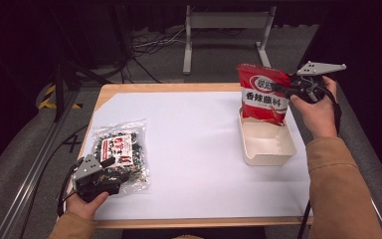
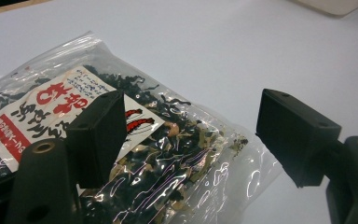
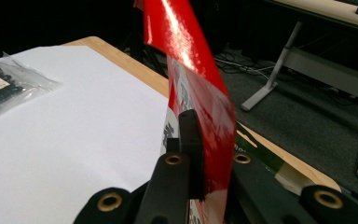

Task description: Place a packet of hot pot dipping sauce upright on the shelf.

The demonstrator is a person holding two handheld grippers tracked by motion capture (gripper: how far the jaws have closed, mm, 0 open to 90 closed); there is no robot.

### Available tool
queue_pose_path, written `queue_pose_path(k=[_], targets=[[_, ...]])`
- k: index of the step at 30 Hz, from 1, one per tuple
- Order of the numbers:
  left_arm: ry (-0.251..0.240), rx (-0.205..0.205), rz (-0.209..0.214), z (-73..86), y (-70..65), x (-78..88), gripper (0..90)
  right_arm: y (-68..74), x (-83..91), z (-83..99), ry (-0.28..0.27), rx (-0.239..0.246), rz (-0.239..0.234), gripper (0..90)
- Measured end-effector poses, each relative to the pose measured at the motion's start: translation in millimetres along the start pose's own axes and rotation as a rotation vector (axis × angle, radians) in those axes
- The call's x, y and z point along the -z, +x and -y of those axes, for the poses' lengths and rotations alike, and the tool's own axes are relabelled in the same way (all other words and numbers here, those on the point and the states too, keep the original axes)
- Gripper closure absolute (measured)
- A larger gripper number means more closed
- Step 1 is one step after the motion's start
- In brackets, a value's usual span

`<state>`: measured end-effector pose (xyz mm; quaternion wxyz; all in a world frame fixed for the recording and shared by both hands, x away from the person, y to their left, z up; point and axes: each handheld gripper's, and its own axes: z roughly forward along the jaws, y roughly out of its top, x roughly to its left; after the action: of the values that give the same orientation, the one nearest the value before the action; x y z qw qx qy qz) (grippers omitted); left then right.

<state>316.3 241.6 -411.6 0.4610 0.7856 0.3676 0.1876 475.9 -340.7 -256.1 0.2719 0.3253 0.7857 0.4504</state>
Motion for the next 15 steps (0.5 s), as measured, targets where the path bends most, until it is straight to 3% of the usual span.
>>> queue_pose_path(k=[15], targets=[[0.000, 0.004, 0.003, 0.4, 0.6, -0.5, 25.0, -1.3, -23.4, 3.5, 0.056, 0.021, -0.012, 90.0]])
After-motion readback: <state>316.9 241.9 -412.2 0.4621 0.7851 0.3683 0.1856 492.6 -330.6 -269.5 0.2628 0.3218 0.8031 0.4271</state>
